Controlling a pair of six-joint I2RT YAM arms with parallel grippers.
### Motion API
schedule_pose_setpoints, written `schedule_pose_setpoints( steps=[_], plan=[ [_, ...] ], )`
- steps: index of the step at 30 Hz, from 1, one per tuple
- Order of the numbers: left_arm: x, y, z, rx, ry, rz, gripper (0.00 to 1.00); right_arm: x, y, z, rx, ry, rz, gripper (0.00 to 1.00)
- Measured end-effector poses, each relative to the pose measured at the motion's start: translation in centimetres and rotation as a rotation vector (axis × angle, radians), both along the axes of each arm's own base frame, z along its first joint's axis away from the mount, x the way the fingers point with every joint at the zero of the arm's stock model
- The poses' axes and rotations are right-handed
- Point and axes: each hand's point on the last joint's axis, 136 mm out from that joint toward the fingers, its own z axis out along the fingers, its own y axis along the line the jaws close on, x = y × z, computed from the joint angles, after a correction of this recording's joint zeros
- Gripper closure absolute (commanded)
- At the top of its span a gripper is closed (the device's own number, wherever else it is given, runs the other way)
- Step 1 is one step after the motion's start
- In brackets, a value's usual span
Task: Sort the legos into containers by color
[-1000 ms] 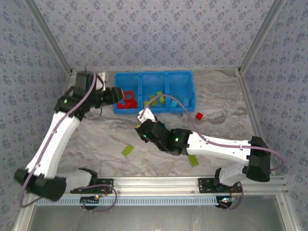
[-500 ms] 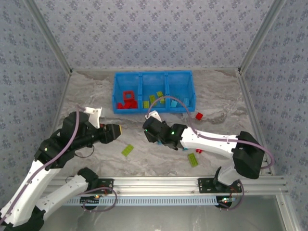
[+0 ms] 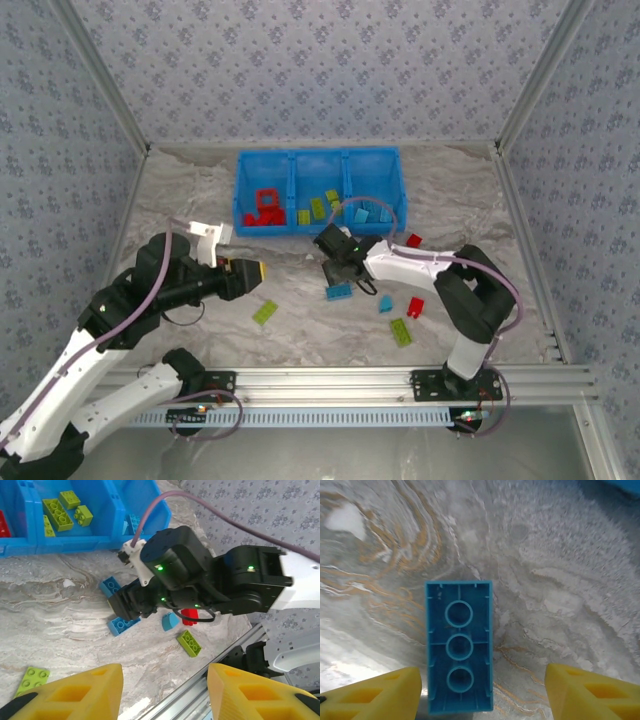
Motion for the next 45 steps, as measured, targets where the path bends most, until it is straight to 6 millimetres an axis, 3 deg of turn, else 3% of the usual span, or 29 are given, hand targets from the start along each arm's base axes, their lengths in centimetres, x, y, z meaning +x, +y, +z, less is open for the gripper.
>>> schedule_pose_setpoints(
  steps=[4, 15, 19, 21, 23, 26, 29, 32, 36, 40, 45],
  plan=[
    [0.0, -0.4, 0.1, -0.007, -0.002, -0.011, 0.52, 0.0, 0.1, -0.9, -0.004, 0.030, 0.007, 0.38],
    [-0.1, -1.9, 0.0, -0.014, -0.007, -0.054, 0.52, 1.2, 1.4, -1.4, 0.024, 0.034, 0.022, 0.70],
    [-0.1, -2.4, -0.3, -0.005, -0.002, -0.068, 0.52, 1.4, 1.6, -1.1, 0.031, 0.027, 0.022, 0.70],
    [-0.1, -3.0, -0.5, 0.010, 0.003, -0.080, 0.52, 1.3, 1.4, -0.3, 0.040, 0.014, 0.018, 0.70],
    [-0.1, -3.9, -0.1, 0.025, -0.002, -0.099, 0.52, 1.0, 0.7, 1.6, 0.057, -0.014, 0.012, 0.69],
    [-0.1, -6.3, 1.4, 0.044, -0.041, -0.147, 0.53, 1.6, -0.6, 6.7, 0.132, -0.101, -0.021, 0.68],
    [0.4, -9.1, 2.3, 0.070, -0.078, -0.181, 0.53, 3.8, -3.0, 11.1, 0.204, -0.184, -0.092, 0.68],
    [1.4, -11.1, 1.8, 0.101, -0.094, -0.177, 0.53, 7.3, -5.3, 12.8, 0.237, -0.211, -0.162, 0.68],
    [2.7, -12.5, 0.9, 0.130, -0.103, -0.152, 0.53, 12.8, -6.8, 11.8, 0.279, -0.167, -0.199, 0.67],
    [3.1, -13.9, 0.9, 0.134, -0.115, -0.148, 0.54, 18.7, -6.8, 10.0, 0.330, -0.109, -0.175, 0.67],
    [2.9, -15.7, -0.2, 0.160, -0.117, -0.163, 0.54, 23.3, -6.7, 7.6, 0.407, -0.047, -0.157, 0.64]
  ],
)
